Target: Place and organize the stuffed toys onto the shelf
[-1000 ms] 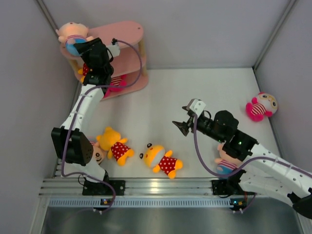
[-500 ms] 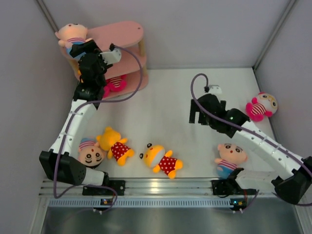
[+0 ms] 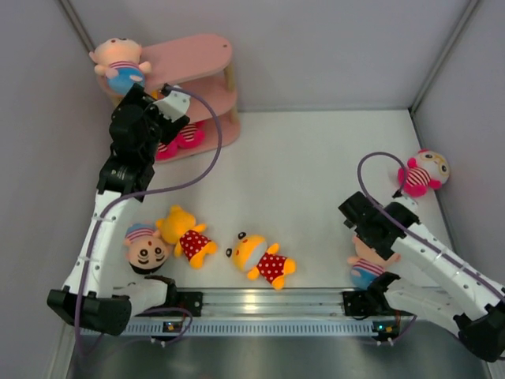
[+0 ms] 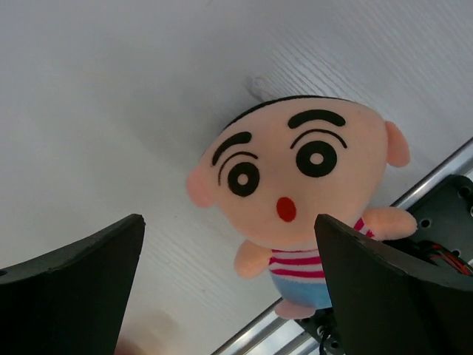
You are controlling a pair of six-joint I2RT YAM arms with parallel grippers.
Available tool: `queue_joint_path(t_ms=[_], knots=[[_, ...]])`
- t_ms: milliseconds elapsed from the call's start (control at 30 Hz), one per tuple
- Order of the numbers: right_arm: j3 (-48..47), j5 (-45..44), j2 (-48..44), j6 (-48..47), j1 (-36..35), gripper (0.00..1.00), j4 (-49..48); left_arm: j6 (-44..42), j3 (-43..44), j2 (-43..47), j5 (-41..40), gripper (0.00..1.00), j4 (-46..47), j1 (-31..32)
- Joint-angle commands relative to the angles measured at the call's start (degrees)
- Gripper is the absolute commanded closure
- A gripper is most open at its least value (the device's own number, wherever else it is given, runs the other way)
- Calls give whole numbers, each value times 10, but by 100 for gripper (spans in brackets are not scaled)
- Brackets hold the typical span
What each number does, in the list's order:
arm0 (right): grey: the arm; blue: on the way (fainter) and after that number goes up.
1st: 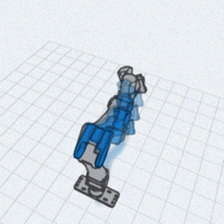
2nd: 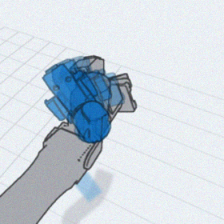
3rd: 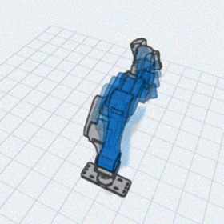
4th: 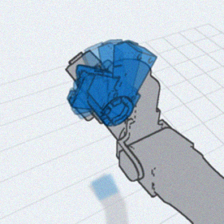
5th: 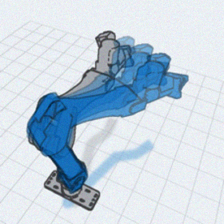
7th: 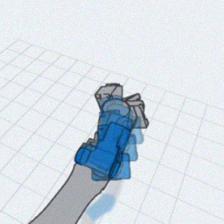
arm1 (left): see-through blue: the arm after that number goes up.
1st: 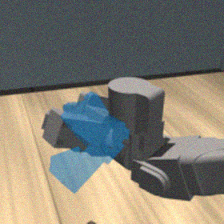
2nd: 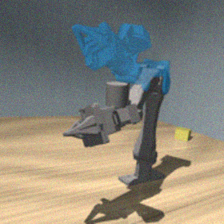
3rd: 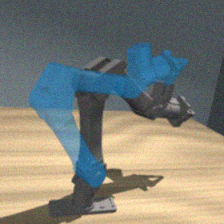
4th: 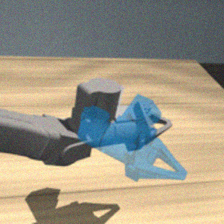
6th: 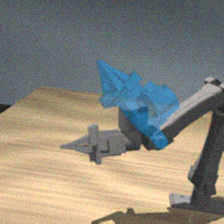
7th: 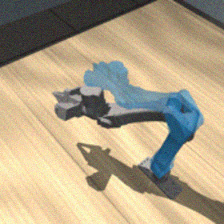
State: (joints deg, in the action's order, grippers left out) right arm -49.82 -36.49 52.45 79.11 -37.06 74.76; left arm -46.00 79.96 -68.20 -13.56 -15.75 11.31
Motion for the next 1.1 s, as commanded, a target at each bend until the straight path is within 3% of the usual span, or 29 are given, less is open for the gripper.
queue_joint_path(t_ms=[0, 67, 200, 333, 433, 467, 533, 567, 600, 700, 800, 900, 1000, 1067], knots=[[45, -20, 47, 112, 9, 1, 81, 98, -5, 47, 90, 2, -69, 2], [74, -4, 71, 78, 28, 1, 20, 129, -5, 63, 117, 2, -110, 2], [75, -26, 92, 63, 68, 1, -13, 160, -8, 87, 171, 2, -161, 2], [108, 46, 80, -117, 136, 3, -162, 177, -5, 103, 218, 2, -215, 2], [172, 158, 34, -177, 188, 32, -277, 193, -6, 116, 260, 2, -267, 2], [206, 168, 13, -185, 190, 53, -305, 197, -9, 119, 291, 2, -280, 2], [227, 178, -51, -208, 189, 73, -354, 205, -16, 131, 342, 2, -326, 2], [234, 176, -69, -218, 189, 96, -358, 204, -26, 135, 400, 2, -339, 3], [232, 173, -93, -230, 189, 100, -364, 201, -33, 144, 426, 2, -354, 3], [201, 183, -91, -289, 189, 100, -369, 195, -56, 156, 486, 2, -386, 3], [156, 211, -73, -362, 176, 100, -402, 203, -71, 156, 488, 3, -387, 3], [95, 203, -52, -391, 108, 100, -435, 209, -72, 154, 506, 3, -387, 3], [-2, 180, -1, -467, -9, 100, -481, 223, -60, 149, 549, 2, -387, 3], [-63, 186, 33, -580, -122, 100, -557, 232, -41, 142, 568, 2, -387, 3]])
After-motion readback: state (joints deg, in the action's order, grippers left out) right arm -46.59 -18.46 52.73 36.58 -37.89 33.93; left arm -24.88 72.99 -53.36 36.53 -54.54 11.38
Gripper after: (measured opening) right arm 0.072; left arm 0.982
